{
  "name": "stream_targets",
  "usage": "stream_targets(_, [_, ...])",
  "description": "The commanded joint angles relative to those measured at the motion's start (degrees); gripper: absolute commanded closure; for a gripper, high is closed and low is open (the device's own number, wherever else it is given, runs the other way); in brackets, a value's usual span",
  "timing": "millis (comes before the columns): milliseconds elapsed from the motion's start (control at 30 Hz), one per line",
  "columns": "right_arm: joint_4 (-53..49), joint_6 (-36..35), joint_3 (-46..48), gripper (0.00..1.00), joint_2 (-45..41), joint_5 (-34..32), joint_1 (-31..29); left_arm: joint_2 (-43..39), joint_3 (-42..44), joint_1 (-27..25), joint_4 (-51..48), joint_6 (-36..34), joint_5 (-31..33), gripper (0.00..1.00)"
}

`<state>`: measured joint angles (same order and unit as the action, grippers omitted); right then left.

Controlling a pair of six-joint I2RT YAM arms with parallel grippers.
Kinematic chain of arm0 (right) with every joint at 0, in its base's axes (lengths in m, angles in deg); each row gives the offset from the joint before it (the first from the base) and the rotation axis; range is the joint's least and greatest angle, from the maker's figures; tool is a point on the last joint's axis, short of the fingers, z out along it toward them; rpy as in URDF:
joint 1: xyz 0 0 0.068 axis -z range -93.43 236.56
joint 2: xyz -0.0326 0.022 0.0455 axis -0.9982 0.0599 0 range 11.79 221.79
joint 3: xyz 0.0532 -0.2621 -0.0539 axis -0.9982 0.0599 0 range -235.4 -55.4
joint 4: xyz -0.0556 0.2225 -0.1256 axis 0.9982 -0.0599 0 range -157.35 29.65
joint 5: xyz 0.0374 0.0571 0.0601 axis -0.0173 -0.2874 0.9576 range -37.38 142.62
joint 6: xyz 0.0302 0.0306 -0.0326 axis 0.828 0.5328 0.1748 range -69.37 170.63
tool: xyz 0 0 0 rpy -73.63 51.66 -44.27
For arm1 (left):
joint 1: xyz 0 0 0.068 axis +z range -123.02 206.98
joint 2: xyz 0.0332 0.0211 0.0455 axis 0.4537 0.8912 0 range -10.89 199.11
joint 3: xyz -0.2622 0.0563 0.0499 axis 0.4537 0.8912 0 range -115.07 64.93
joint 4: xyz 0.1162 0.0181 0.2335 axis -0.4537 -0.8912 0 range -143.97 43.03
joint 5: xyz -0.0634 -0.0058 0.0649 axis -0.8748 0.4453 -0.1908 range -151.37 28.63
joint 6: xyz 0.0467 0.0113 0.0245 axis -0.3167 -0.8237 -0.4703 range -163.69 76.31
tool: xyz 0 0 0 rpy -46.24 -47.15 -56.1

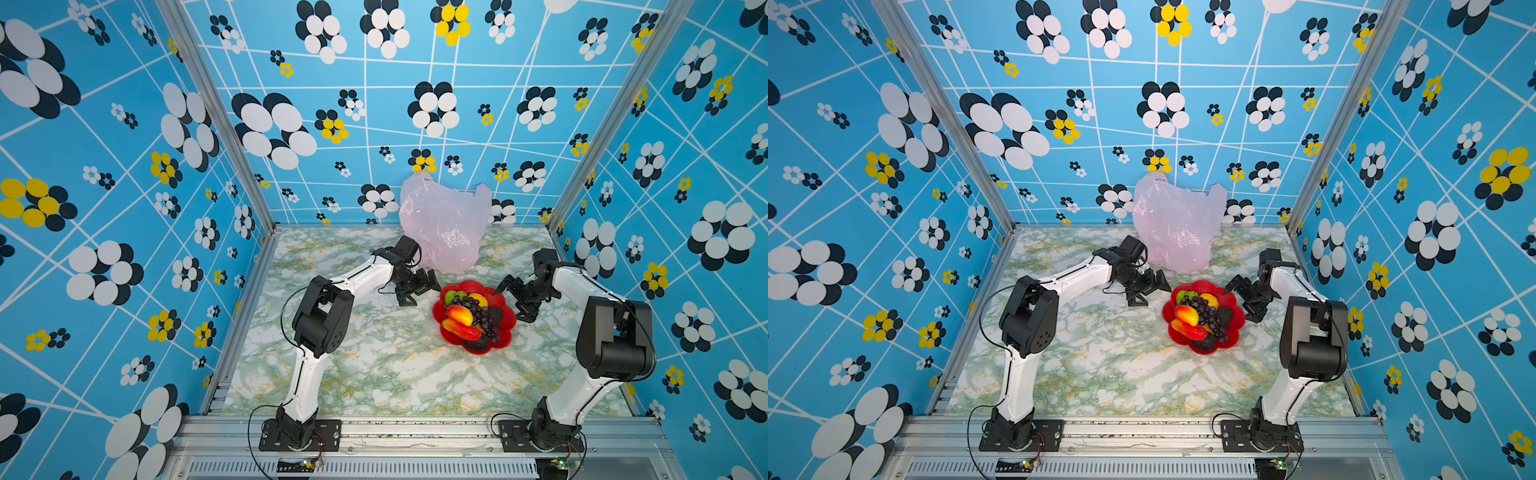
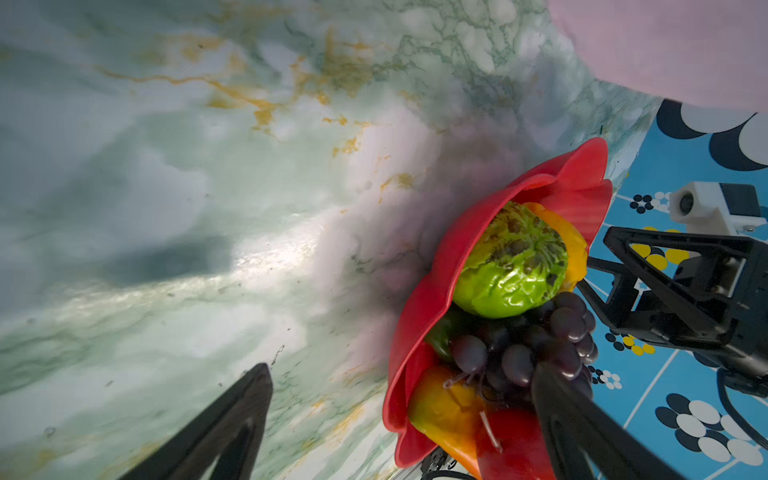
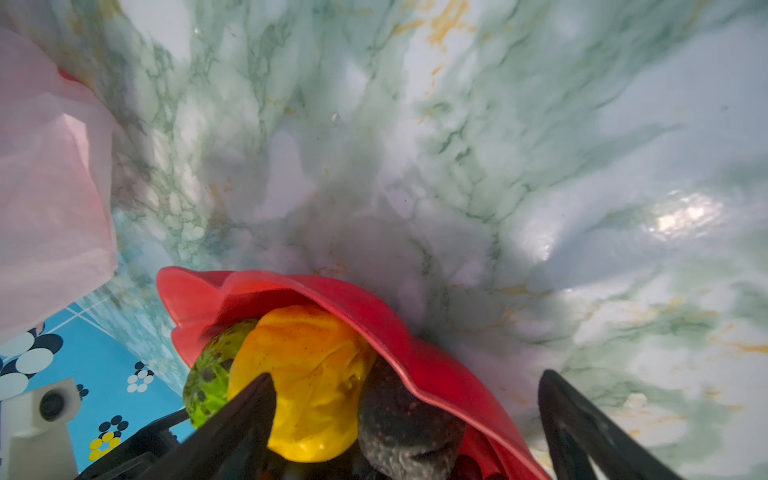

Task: Place the fruits into the plastic bag

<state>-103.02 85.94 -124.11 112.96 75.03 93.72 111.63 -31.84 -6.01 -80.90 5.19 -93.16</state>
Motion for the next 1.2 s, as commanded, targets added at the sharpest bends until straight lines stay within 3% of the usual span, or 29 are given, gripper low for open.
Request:
stream_targets(0, [0.62, -0.37, 1.12, 0.01, -1.14, 2.36, -0.47, -1.92, 1.09, -0.31, 2.32, 1.1, -1.17, 0.01])
stream_targets(500, [1.78, 0.52, -1.61, 0.01, 1.43, 3.06, -6.84, -7.42, 8.78, 0.55, 3.83, 1.0, 0.81, 0.01])
stream_targets(1167, [5.4, 10.55, -2.62, 0.01, 2.94, 3.65, -19.11, -26.78, 26.25, 7.81, -0.48, -2.16, 6.1, 0.01])
